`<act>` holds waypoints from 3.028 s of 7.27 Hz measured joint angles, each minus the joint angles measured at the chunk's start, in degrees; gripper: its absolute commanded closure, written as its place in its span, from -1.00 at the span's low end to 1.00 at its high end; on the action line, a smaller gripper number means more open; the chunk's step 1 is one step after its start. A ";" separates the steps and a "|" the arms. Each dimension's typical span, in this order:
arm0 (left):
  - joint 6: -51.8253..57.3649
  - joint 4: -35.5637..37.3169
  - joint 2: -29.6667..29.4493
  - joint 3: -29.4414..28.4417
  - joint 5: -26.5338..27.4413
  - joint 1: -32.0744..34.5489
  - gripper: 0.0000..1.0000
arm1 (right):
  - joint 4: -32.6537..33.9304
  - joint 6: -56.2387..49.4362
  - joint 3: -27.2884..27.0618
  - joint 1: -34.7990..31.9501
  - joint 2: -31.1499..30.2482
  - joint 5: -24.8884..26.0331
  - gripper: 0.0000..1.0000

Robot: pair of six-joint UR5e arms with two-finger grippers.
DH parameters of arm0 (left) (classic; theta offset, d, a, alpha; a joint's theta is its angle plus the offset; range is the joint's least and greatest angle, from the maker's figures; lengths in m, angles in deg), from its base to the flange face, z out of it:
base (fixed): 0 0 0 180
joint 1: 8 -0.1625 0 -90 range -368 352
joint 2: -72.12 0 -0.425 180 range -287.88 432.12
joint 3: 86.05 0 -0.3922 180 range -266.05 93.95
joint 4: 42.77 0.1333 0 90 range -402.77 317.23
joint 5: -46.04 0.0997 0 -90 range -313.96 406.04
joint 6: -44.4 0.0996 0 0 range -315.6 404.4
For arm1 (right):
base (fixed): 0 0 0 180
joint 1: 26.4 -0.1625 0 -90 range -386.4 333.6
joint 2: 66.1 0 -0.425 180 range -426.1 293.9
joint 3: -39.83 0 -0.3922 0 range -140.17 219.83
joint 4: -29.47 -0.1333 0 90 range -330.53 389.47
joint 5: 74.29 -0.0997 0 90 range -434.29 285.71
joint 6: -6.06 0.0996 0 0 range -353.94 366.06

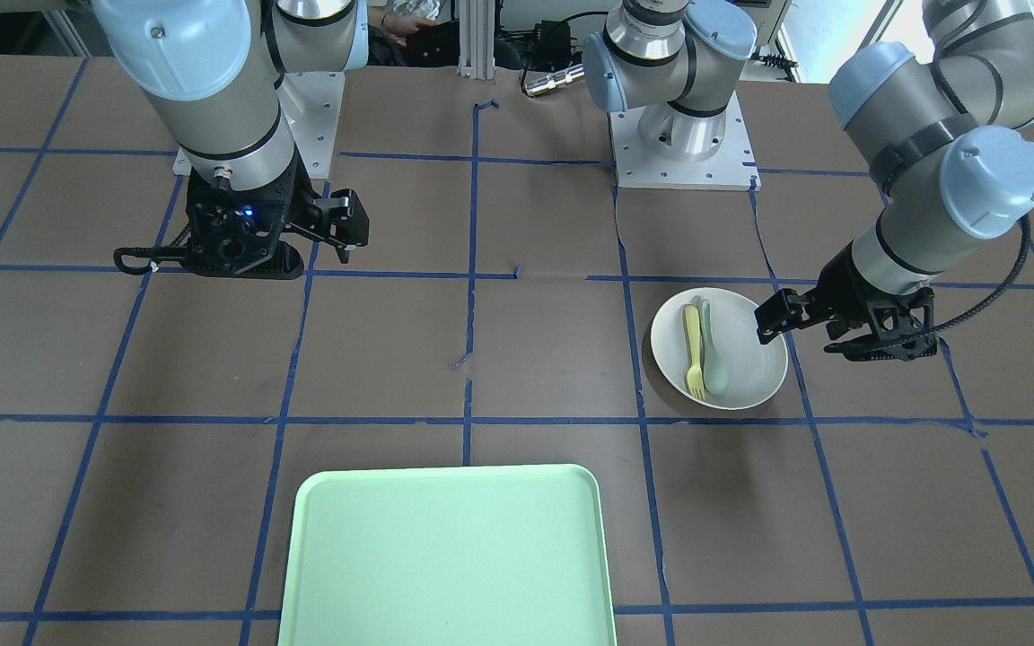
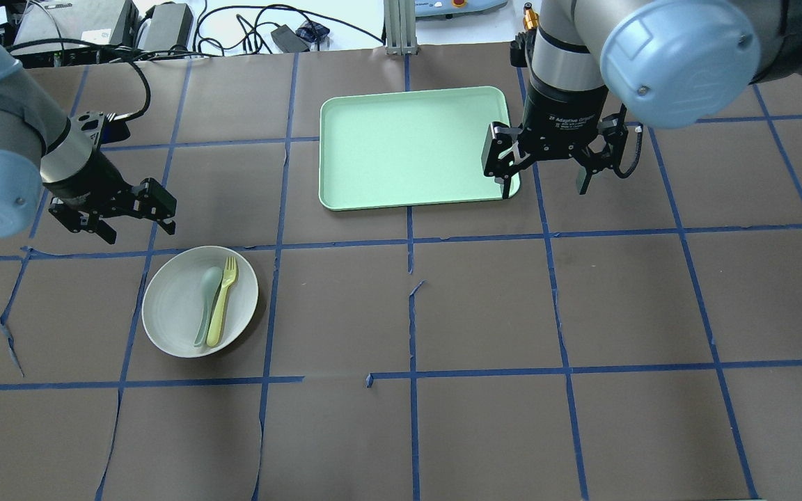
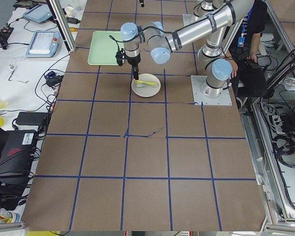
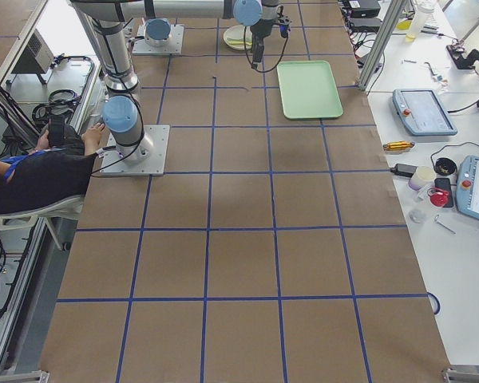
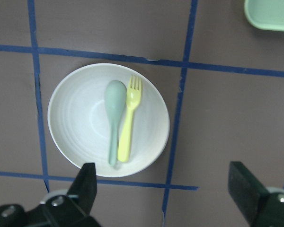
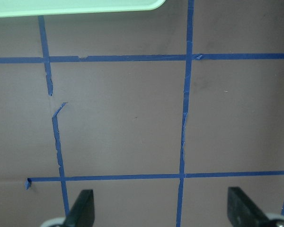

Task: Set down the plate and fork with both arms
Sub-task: 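Move the left gripper down to the rim of the white plate, then close the left gripper on the white plate's rim, then carry the plate with the left gripper onto the mint-green tray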

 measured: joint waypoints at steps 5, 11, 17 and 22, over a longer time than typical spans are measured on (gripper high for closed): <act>15.87 3.51 -6.90 6.76 -2.14 -7.86 -0.40 | 0.01 0.29 -1.28 0.00 0.57 0.01 -1.00; 18.83 3.29 -9.42 7.05 -1.90 -9.19 1.00 | 0.24 0.07 -2.60 0.16 0.74 0.38 -1.00; 3.26 -11.58 -10.31 -9.12 -15.50 -6.41 1.00 | 1.21 -0.63 -2.62 0.60 0.75 0.77 -1.00; -27.30 -0.83 -25.23 -28.11 -23.78 15.50 1.00 | 1.00 -0.58 -2.98 0.67 0.75 0.85 -1.00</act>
